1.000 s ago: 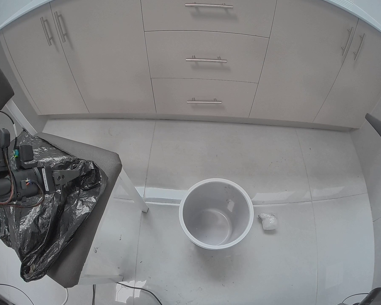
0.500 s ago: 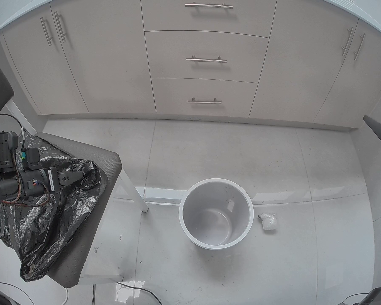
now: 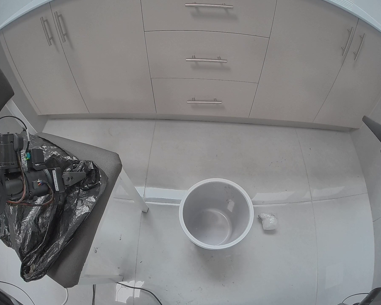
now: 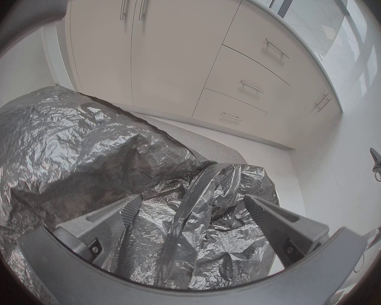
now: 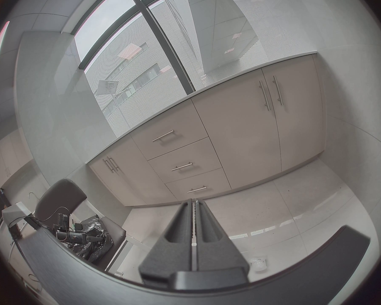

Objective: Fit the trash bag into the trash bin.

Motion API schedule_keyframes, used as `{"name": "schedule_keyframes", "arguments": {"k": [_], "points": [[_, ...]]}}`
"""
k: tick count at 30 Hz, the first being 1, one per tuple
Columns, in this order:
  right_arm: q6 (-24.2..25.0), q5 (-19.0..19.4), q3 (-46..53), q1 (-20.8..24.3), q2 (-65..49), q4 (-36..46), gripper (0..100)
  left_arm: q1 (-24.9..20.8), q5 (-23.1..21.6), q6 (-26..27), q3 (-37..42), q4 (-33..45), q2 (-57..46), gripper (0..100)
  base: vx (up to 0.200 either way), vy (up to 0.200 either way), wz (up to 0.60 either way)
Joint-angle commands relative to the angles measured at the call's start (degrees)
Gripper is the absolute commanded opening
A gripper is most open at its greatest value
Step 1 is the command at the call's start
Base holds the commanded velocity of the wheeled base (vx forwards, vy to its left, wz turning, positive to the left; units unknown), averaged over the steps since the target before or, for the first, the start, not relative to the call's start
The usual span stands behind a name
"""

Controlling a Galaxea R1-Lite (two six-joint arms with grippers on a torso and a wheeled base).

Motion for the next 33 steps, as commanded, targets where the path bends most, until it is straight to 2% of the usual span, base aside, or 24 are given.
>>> {"name": "schedule_keyframes", "arguments": {"k": [1,15,16,25,30,33], "points": [[0.01,0.01,-0.02,0.09,-0.16,0.06,0,-0.48,0.02,0.01,-0.19,-0.05,0.57,100,0.000,0.000,0.00],[0.01,0.01,0.25,0.35,-0.25,-0.12,0,-1.54,0.37,0.01,-0.28,-3.31,3.03,100,0.000,0.000,0.00],[0.01,0.01,0.25,0.35,-0.25,-0.12,0,-1.54,0.37,-0.08,-0.28,-3.31,3.12,0,0.000,0.000,0.00],[0.01,0.01,0.33,0.35,-0.25,-0.12,0,-2.41,3.36,0.09,-0.11,-3.48,3.30,0,0.000,0.000,0.00],[0.01,0.01,0.25,0.35,-0.25,-0.12,0,-2.41,3.36,0.01,0.16,-3.48,2.42,0,0.000,0.000,0.00],[0.01,0.01,0.25,0.35,-0.33,-0.12,0,-2.41,3.00,-0.61,0.95,-3.39,-2.33,0,0.000,0.000,0.00]]}}
